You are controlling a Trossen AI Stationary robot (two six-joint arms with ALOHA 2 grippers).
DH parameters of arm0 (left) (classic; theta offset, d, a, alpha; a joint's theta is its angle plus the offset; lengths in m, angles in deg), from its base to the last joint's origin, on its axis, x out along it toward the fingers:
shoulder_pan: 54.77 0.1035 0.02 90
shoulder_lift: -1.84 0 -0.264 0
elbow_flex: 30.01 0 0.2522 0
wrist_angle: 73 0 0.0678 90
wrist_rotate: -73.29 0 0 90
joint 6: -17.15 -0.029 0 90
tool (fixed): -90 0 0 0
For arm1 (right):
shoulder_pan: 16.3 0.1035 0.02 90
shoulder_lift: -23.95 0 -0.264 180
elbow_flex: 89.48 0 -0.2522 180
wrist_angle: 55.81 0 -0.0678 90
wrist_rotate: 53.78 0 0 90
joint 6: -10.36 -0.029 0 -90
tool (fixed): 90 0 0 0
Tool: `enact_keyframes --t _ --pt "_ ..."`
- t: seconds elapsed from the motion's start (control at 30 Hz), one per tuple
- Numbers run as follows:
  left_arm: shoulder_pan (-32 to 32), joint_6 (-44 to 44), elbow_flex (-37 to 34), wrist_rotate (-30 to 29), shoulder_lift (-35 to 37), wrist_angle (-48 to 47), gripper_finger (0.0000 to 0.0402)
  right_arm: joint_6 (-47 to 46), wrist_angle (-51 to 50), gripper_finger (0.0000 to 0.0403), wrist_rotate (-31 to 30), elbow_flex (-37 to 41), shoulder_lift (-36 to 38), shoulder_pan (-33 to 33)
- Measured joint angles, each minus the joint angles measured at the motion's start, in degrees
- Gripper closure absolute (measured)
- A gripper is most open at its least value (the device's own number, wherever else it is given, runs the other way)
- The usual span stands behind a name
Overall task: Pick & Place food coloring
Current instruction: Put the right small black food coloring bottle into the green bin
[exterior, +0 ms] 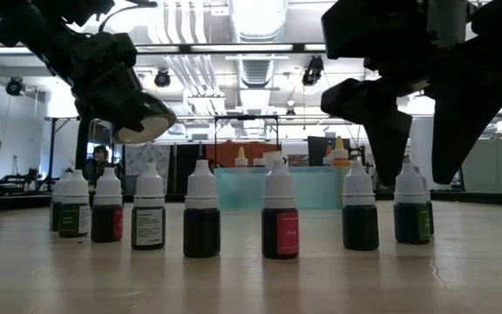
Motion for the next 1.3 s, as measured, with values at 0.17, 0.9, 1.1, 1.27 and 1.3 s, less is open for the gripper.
enact_keyframes --t 0.17,0.9,1.1,1.27,1.3 --pt "0.0 0.0 0.0 0.0 0.0 0.2 0.0239 0.0 0.1 0.0231 0.0 0.2 0.0 0.0" --pt "0.0 -0.1 0.0 -0.2 0.0 0.2 0.0239 -2.6 1.0 0.0286 0.3 0.9 0.0 0.0" --pt "0.0 -0.1 0.0 -0.2 0.0 0.1 0.0239 -3.9 1.0 0.0294 0.4 0.9 0.0 0.0" --pt "0.0 -0.1 0.0 -0.2 0.0 0.1 0.0239 -4.1 1.0 0.0294 0.4 1.3 0.0 0.0" --pt "0.0 -0.2 0.0 -0.3 0.0 0.1 0.0239 -4.1 1.0 0.0295 0.4 1.3 0.0 0.0"
